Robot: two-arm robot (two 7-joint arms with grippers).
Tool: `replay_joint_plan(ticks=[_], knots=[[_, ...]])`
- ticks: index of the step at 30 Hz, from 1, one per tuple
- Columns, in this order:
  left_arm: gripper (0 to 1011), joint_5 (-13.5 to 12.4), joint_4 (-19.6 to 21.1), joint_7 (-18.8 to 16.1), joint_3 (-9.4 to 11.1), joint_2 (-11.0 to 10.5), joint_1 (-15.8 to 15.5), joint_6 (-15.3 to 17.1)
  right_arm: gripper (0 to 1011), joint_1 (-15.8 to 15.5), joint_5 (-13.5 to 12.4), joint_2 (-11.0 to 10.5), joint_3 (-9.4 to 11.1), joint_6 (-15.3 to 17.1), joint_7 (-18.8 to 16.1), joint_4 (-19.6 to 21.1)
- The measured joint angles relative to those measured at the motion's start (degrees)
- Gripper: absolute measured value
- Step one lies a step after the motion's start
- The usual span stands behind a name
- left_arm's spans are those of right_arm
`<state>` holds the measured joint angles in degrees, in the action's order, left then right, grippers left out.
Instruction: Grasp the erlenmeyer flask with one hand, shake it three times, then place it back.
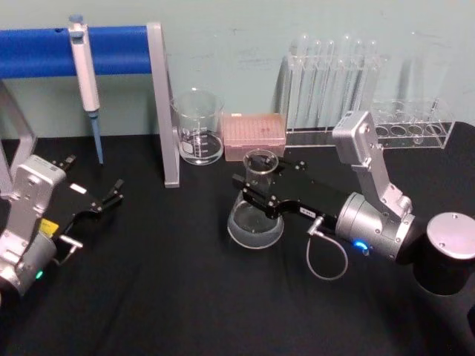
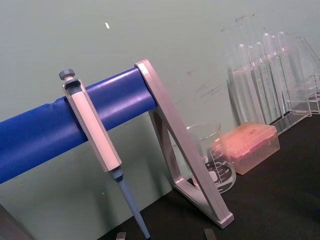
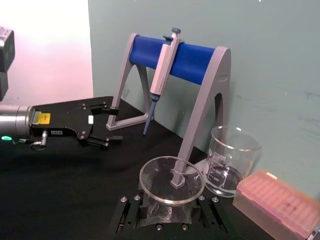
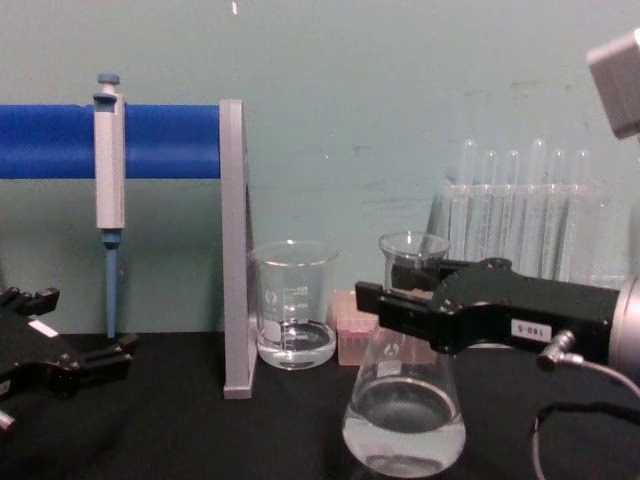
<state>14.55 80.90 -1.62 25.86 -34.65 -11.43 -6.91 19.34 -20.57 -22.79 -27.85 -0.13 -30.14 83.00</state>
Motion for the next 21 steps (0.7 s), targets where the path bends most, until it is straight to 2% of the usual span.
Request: replay_joint_plan(ticks=[21], knots=[[1001,0.00,0.00,0.00,0.00,0.00,0.00,0.00,456,1.31,0.59,1.37,-0.92,-1.01,-0.55,-5.23]])
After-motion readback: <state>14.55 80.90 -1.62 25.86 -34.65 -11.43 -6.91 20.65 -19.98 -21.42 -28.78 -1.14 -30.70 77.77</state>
